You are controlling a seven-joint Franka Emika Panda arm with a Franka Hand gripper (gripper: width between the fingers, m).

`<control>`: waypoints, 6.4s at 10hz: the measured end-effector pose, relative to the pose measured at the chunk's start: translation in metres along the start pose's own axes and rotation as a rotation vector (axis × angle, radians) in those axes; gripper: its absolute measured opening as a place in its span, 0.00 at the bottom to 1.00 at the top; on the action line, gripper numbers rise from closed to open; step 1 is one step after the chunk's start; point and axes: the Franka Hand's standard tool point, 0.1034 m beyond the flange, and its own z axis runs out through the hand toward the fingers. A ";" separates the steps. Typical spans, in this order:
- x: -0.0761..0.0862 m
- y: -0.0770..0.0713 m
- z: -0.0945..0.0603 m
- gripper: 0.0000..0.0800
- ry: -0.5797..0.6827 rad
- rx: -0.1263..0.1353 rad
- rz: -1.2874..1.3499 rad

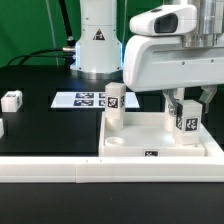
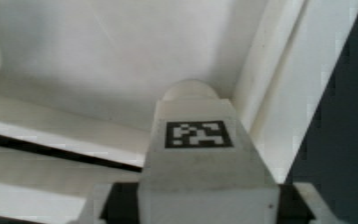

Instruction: Assemble square table

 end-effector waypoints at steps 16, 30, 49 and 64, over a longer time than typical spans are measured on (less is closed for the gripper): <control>-0.004 -0.006 0.002 0.36 -0.041 0.035 1.438; -0.003 -0.006 0.003 0.81 -0.023 0.042 0.637; -0.001 -0.002 0.001 0.36 -0.007 0.018 0.539; -0.003 0.001 0.002 0.66 -0.036 0.027 1.412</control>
Offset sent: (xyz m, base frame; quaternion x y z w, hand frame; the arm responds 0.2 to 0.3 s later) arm -0.0110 -0.0029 -0.0012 0.0307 -0.0268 0.2985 0.9535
